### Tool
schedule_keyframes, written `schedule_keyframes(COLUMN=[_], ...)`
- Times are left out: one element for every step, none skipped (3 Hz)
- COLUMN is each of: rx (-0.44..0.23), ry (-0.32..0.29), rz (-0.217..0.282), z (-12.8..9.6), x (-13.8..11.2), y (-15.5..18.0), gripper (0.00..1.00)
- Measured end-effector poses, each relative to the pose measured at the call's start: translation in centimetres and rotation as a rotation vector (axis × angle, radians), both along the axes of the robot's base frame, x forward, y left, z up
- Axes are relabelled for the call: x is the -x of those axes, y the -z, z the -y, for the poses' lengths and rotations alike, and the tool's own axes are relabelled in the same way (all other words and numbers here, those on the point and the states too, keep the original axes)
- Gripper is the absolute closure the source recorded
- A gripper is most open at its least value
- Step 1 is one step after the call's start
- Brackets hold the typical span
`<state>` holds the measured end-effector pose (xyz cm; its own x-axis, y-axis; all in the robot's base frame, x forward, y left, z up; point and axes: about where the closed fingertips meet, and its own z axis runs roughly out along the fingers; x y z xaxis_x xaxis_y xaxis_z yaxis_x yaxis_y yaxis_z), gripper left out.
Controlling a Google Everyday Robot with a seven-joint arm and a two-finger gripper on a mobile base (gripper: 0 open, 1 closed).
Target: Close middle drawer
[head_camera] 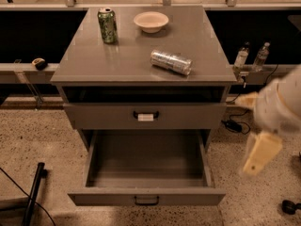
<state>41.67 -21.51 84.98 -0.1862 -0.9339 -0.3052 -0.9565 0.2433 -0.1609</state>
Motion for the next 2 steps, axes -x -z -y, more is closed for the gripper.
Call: schedule_keyframes(rx=[-0.175,-0.205], ry=[-0.045,-0.099], rz=[-0.001,0.081], z=[-2.4,-2.5], x=[1.6,-0.1], y=[9.2,8.6], gripper=[0.0,0.0])
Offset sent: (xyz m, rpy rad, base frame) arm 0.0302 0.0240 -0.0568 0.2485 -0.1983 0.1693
